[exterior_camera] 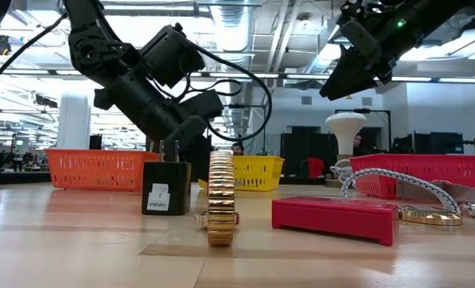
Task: Pick & Place Office items
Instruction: Put the red charging adapter into the orange bin
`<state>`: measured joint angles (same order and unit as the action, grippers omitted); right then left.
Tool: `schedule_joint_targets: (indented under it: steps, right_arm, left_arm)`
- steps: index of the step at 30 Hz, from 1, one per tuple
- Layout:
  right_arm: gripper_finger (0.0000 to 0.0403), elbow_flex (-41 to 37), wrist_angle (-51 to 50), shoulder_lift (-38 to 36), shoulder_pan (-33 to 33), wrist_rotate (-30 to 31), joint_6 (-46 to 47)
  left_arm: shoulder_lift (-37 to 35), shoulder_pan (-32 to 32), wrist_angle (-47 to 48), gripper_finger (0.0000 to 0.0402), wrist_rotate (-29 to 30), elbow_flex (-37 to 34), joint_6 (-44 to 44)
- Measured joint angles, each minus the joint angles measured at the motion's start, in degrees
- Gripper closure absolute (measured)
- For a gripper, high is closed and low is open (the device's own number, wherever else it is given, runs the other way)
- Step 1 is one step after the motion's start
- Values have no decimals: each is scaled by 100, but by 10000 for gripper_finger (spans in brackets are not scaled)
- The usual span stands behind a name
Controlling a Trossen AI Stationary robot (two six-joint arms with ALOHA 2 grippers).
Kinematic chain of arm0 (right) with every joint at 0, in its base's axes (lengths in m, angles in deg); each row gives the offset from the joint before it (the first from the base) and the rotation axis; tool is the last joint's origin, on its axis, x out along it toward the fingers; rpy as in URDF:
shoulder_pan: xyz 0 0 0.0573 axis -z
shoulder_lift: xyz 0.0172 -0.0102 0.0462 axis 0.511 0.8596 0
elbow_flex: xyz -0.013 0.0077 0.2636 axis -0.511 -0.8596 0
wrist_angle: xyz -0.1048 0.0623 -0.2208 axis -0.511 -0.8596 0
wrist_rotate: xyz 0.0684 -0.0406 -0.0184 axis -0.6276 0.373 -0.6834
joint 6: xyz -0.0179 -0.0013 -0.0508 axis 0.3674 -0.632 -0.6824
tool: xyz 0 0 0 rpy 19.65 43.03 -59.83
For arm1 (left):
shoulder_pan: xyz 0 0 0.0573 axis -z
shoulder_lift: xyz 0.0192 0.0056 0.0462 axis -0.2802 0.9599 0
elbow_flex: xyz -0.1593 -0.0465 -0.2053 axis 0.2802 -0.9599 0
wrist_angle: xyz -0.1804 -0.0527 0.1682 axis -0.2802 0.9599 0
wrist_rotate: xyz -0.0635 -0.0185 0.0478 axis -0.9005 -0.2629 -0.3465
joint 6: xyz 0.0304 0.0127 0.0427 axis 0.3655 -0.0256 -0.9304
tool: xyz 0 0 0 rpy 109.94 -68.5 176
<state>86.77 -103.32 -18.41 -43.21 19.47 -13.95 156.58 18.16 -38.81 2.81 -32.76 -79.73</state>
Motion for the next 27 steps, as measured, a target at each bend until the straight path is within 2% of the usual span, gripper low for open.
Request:
schedule_joint_targets:
  steps: [5, 10, 16, 22, 27]
  right_arm:
    - [214, 0, 0, 0, 0, 0, 0]
    - [214, 0, 0, 0, 0, 0, 2]
    - [214, -2, 0, 0, -1, -2, 2]
    - [214, -2, 3, 0, -4, -2, 4]
    - [214, -3, -1, 0, -4, -2, 4]
  left_arm:
    - [-135, 7, 30, 257, 2, -9, -109]
    - [-645, 6, 113, 261, 3, -9, -151]
    - [-1717, 6, 1066, 258, 37, -9, -246]
    - [-2723, 7, 2138, 257, 420, -9, -329]
    - [-3326, 0, 2941, 257, 516, -9, -314]
